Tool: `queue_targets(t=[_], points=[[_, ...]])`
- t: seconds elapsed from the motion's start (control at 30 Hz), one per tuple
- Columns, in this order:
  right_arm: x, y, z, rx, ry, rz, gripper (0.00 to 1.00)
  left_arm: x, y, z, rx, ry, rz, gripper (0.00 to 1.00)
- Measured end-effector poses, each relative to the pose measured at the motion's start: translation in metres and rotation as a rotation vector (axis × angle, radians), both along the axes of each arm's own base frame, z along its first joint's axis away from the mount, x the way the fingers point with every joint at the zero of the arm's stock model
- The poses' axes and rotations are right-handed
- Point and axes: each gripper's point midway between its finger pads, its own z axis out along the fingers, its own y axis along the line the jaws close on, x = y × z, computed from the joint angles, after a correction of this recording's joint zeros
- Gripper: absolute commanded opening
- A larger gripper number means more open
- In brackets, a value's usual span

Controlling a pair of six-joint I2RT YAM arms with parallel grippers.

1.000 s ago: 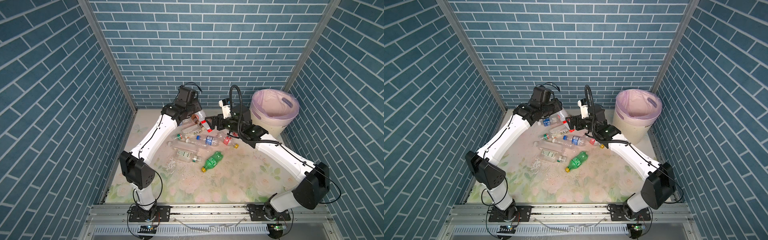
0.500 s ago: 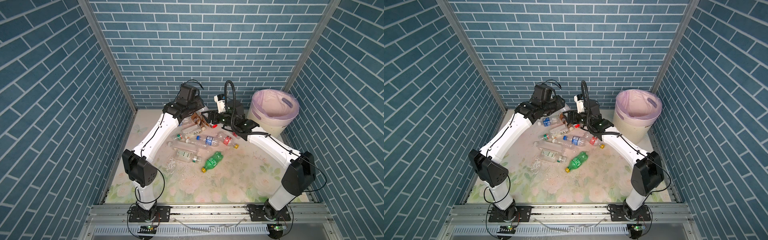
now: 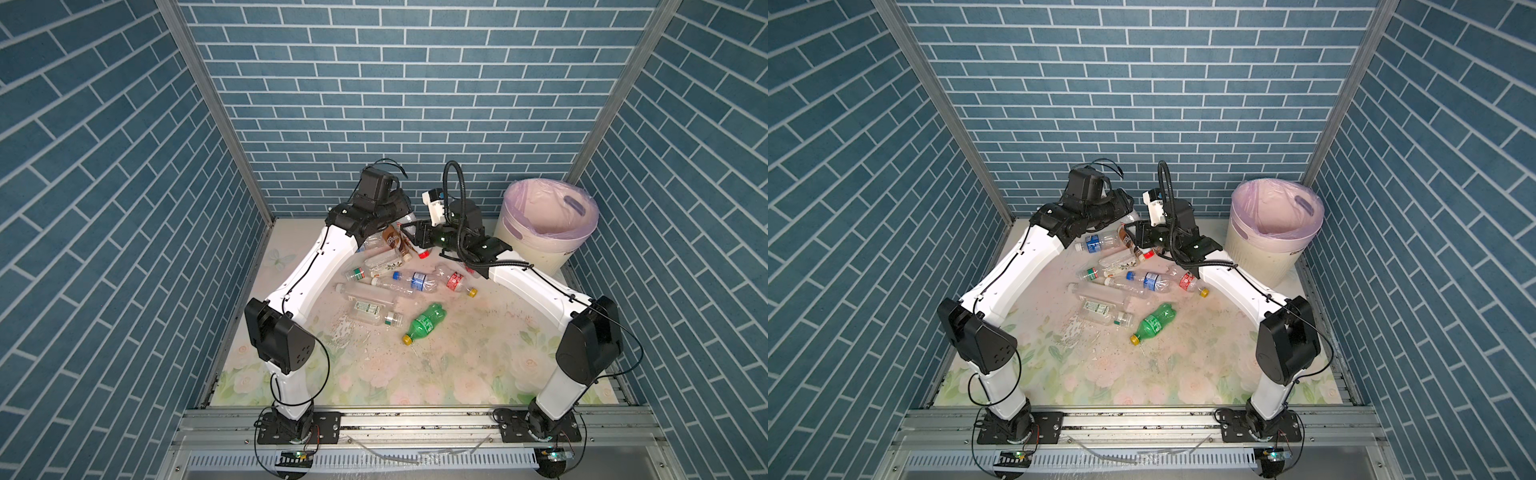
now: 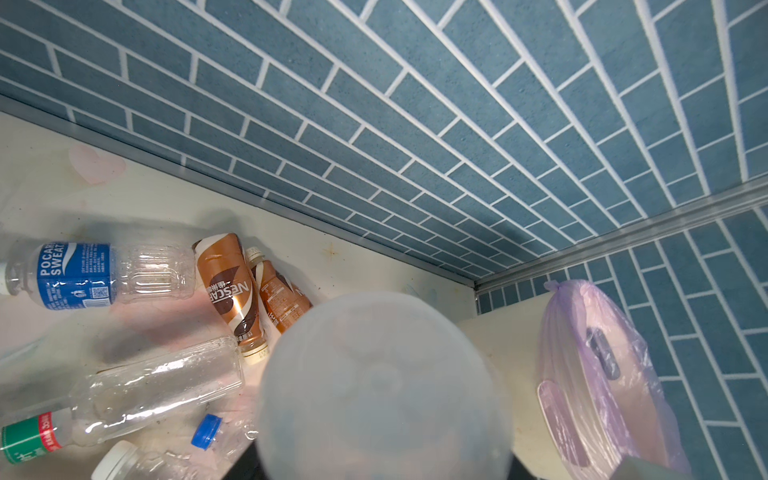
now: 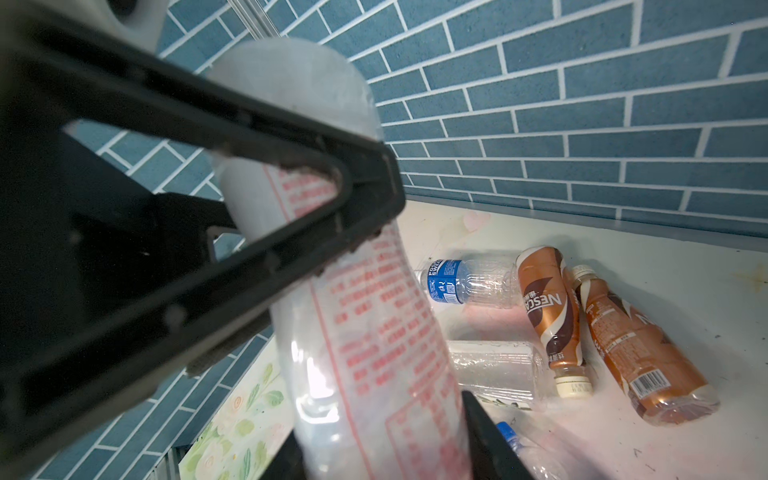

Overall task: Throw the plastic bottles in the bin
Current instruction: 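Close the right gripper on the bottle while the left gripper releases it, then carry the bottle over the bin with the right gripper and open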

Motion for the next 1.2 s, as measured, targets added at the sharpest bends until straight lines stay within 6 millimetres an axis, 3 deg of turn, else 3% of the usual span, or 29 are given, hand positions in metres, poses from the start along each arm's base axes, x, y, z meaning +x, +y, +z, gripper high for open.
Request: queue_targets(t=[0.17, 0.3, 0.47, 0.6, 0.7, 0.93, 1.0, 1.07, 1.13, 1.2], points=[[0.006, -0.014, -0.001, -0.01, 0.02, -0.049, 0.4, 0.002, 0.004, 0.002, -0.011, 0.001, 0.0, 1.0], [0.008, -0.036, 0.001, -0.029, 0.034, -0.098, 0.38, 0.003, 0.008, 0.01, -0.017, -0.015, -0.006, 0.99], [0.019, -0.098, 0.015, -0.089, 0.024, -0.263, 0.35, -0.002, 0.018, 0.034, -0.036, -0.077, -0.008, 0.99], [0.015, -0.15, 0.037, -0.174, -0.027, -0.41, 0.35, -0.013, 0.013, 0.061, -0.08, -0.156, -0.057, 0.99], [0.005, -0.18, 0.072, -0.233, -0.111, -0.509, 0.34, -0.022, -0.003, 0.077, -0.097, -0.216, -0.113, 0.99], [-0.042, -0.25, 0.203, -0.245, -0.41, -0.75, 0.3, -0.042, -0.052, 0.092, -0.087, -0.282, -0.264, 0.99], [-0.058, -0.269, 0.231, -0.236, -0.477, -0.816, 0.29, -0.046, -0.06, 0.093, -0.079, -0.295, -0.288, 0.99], [-0.067, -0.288, 0.248, -0.246, -0.519, -0.891, 0.29, -0.049, -0.065, 0.093, -0.073, -0.302, -0.305, 0.99], [-0.066, -0.306, 0.254, -0.266, -0.525, -0.958, 0.29, -0.05, -0.066, 0.093, -0.068, -0.305, -0.311, 0.99], [-0.052, -0.328, 0.244, -0.31, -0.49, -1.035, 0.28, -0.049, -0.067, 0.092, -0.067, -0.304, -0.314, 0.99]])
